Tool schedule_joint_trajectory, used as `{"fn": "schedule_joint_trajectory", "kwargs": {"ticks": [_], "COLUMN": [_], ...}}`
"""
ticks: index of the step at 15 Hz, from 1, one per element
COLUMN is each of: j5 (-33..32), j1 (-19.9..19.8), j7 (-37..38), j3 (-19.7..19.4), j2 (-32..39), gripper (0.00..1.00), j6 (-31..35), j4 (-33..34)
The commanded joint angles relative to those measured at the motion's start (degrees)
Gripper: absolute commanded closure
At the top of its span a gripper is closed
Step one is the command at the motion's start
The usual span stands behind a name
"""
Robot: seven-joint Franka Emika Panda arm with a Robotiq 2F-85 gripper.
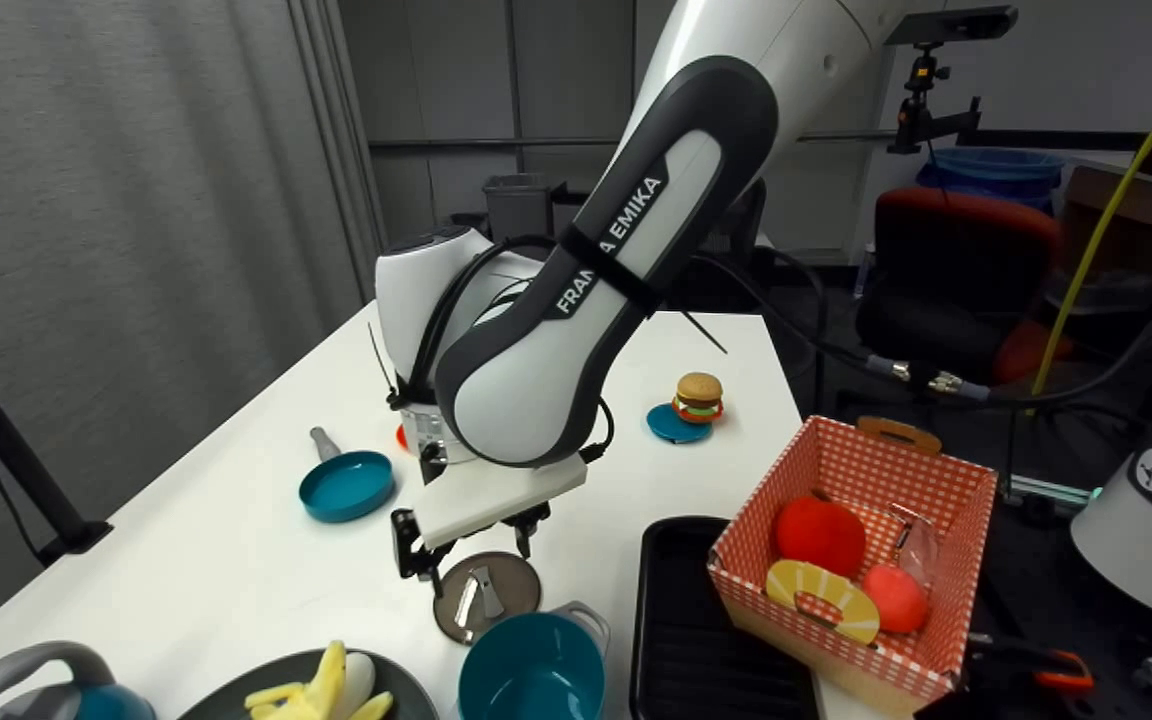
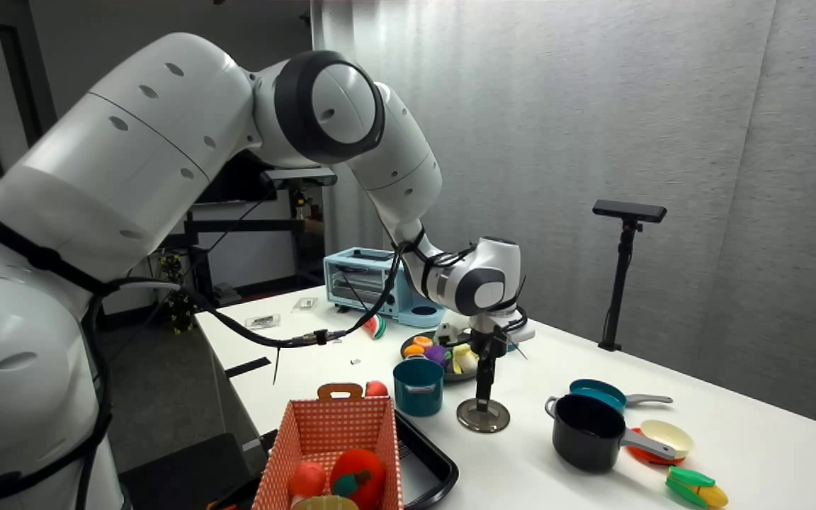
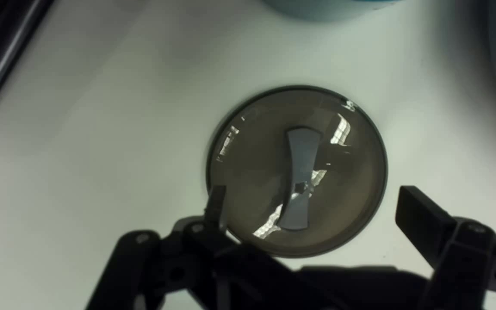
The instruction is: Put the lid on top of the blue pot
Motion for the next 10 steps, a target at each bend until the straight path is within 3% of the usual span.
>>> {"fn": "schedule_joint_trajectory", "kwargs": {"ticks": [1,4,6,10], "j5": [2.11,2.09,2.08,1.95], "j1": [-0.10,-0.17,-0.22,-0.23], "j7": [-1.94,-1.96,-1.98,-2.12], "j3": [0.08,-0.02,-0.07,-0.13], "j2": [1.81,2.36,2.63,2.79], "gripper": [0.00,0.00,0.28,0.58], "j6": [-2.38,-2.73,-2.90,-3.01], "j4": [2.58,2.83,2.98,3.10]}}
